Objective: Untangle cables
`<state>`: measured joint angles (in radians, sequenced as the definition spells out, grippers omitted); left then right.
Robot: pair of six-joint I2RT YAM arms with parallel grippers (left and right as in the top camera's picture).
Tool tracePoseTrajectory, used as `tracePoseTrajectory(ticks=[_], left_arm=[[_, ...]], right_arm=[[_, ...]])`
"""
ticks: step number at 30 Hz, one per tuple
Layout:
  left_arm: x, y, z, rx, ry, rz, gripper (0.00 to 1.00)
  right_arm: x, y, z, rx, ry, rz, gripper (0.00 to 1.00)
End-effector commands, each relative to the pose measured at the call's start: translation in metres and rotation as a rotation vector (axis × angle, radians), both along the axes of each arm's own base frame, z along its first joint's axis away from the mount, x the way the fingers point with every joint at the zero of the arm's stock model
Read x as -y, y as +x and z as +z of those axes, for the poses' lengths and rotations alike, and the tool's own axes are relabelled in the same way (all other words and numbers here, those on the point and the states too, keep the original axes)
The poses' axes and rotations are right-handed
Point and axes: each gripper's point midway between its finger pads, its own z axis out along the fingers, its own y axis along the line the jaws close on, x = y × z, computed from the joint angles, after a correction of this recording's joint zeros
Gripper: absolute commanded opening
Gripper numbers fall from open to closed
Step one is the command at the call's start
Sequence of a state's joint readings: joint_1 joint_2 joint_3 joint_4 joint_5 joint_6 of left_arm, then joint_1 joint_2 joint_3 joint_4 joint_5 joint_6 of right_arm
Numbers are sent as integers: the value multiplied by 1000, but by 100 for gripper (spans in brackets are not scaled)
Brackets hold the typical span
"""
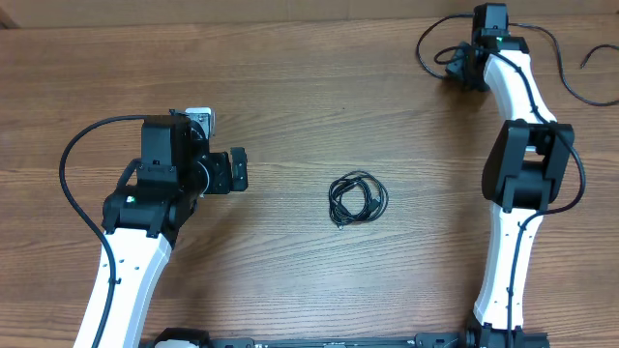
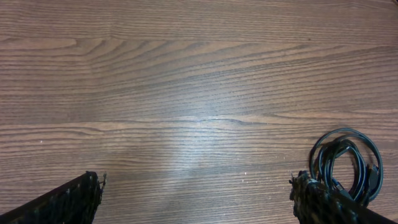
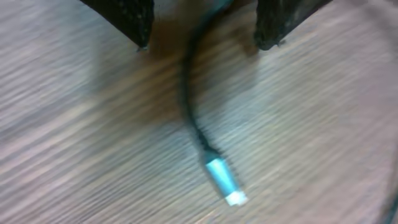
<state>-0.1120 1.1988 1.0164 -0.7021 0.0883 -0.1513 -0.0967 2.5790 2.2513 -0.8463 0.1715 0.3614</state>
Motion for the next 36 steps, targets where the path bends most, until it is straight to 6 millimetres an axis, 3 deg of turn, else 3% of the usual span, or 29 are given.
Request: tracePoseTrajectory(ticks=[1, 6, 8, 10, 14, 21, 25, 33, 36], left_arm=[[0, 4, 6, 17, 5, 8, 100], [0, 5, 7, 22, 4, 8, 100], [0, 5, 6, 20, 4, 7, 99], [0, 4, 6, 16, 4, 7, 100], [0, 3, 5, 12, 5, 7, 99], [1, 3, 5, 10, -2, 10, 100], [1, 2, 5, 3, -14, 26, 99], [1, 3, 5, 3, -16, 29, 100], [1, 3, 5, 3, -16, 29, 100]], right_arm=[[50, 0, 37, 17, -163, -35, 56], [102, -12, 106, 94, -180, -131, 59], [129, -24, 125, 110, -187, -181, 64], [156, -40, 130, 100, -188, -231, 67], [197, -72, 113, 34, -128, -300, 67], [228, -100, 68, 22, 48, -335, 66], [242, -106, 55, 34, 46, -360, 66], [250, -97, 44, 83, 21, -366, 61], [259, -103, 36, 78, -9, -442, 61]])
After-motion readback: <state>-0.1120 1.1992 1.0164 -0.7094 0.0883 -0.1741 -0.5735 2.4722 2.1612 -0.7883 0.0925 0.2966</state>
